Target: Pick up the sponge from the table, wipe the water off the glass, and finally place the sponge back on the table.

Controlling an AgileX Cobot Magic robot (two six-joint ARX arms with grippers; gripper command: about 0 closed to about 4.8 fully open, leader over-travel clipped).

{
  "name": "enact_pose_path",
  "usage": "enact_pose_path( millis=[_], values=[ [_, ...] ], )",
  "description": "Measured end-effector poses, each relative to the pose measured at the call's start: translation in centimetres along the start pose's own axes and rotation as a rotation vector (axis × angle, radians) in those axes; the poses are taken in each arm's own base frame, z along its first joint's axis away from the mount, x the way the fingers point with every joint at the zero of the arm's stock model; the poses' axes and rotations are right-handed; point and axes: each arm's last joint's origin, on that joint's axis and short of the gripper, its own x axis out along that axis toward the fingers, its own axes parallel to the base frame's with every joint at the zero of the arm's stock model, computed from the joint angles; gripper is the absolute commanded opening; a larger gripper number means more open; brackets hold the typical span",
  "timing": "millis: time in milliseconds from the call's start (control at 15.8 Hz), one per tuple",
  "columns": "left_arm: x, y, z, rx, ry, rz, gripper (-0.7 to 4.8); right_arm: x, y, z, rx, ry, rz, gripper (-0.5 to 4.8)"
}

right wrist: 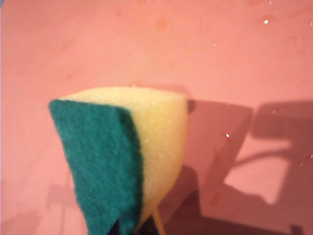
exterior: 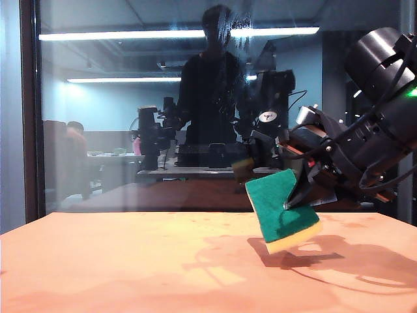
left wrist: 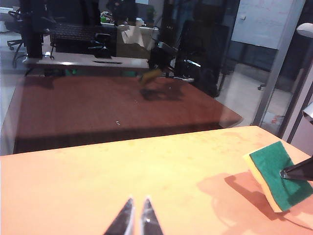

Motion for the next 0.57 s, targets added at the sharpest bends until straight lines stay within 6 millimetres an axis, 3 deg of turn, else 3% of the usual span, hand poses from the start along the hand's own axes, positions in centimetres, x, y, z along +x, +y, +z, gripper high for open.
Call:
enact_pose_path(
  millis=[127,317,507,570],
  values=[
    [0.00,0.00,0.00,0.000,0.000,0.000,0.24,0.00,0.05,-0.10,0.011,0.016,0.020,0.61],
    [0.00,0.00,0.00,0.000,0.000,0.000,0.24,-0.01,0.06,-0.32,0.022,0.047,0.044,2.36],
    [0.00,0.00,0.00,0.000,0.000,0.000,0.24,-0.01,0.03,-0.45,0.046,0.063,0.045,2.25],
    [0.00,0.00,0.00,0.000,0.000,0.000,0.24,-0.01,0.04,-0.45,0.048,0.063,0.046,1.58]
  ],
)
